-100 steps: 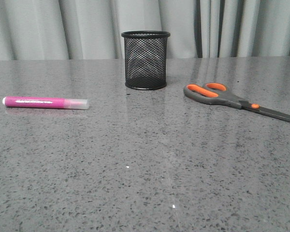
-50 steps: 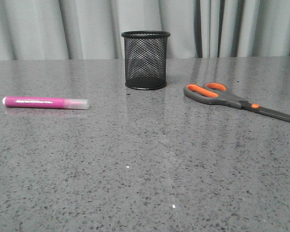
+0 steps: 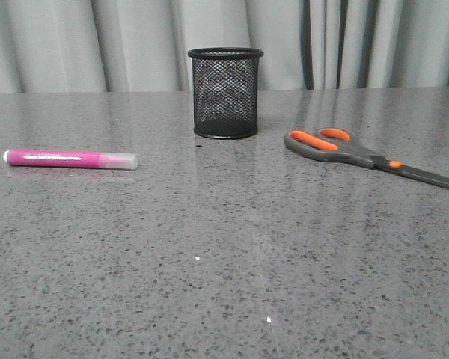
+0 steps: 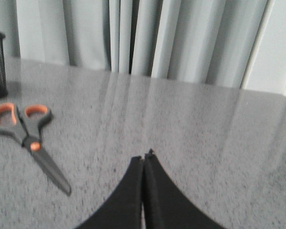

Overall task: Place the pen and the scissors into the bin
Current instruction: 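Move the left gripper toward the pink highlighter marker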

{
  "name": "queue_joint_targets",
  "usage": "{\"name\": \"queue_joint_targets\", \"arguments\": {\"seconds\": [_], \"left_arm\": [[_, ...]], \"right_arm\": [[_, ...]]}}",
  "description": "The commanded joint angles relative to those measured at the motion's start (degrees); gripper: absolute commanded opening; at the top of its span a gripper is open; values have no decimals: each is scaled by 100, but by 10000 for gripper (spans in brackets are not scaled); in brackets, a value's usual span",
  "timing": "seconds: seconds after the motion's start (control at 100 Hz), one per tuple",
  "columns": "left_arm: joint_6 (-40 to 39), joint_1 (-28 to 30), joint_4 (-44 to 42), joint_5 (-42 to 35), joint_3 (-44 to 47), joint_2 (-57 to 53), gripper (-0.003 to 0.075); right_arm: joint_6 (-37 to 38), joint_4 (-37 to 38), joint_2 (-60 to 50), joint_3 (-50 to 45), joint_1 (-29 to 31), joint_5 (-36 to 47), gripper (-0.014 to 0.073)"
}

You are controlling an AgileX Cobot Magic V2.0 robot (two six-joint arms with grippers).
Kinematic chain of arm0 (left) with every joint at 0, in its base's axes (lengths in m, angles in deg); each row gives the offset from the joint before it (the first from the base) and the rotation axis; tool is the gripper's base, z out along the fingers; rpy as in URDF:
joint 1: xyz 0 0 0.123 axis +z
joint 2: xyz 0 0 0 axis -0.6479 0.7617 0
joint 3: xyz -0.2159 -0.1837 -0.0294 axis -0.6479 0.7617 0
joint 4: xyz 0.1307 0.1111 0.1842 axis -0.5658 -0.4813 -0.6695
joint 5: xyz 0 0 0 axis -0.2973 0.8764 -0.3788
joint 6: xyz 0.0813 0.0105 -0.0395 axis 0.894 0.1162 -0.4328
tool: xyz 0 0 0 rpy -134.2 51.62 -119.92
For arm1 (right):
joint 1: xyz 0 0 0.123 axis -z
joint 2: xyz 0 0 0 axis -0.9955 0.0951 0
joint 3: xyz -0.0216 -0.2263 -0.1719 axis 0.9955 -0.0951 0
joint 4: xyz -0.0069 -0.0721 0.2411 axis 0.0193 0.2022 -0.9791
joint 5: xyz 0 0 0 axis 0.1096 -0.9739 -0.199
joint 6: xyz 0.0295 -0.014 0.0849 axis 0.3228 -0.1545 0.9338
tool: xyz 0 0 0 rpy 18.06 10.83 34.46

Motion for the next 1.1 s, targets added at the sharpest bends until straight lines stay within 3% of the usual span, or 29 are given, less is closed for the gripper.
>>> {"name": "queue_joint_targets", "arguments": {"seconds": [0.0,0.38,0.5,0.65,0.78,0.99,1.09], "left_arm": [[-63,-30,380,-451,255,-185,-19],[-63,-30,2772,-571,233,-185,-19],[-63,-30,3149,-583,136,-185,-19],[-63,-30,3057,-230,-316,-70,-20],[-63,-30,2305,349,-984,487,-20],[8,-30,920,1517,-2531,2153,-19],[722,-30,883,2174,-3264,2941,-19]], "right_arm": [[-12,-306,-110,-95,29,787,-69],[-12,-2599,-110,-85,29,1076,-69],[-12,-3199,-110,-19,29,947,-68],[-25,-3186,43,446,29,311,-47],[-204,-2952,669,1092,29,-361,-48],[-217,-2254,2653,2501,29,-1619,-48],[-333,-2119,3714,3231,29,-2340,-48]]}}
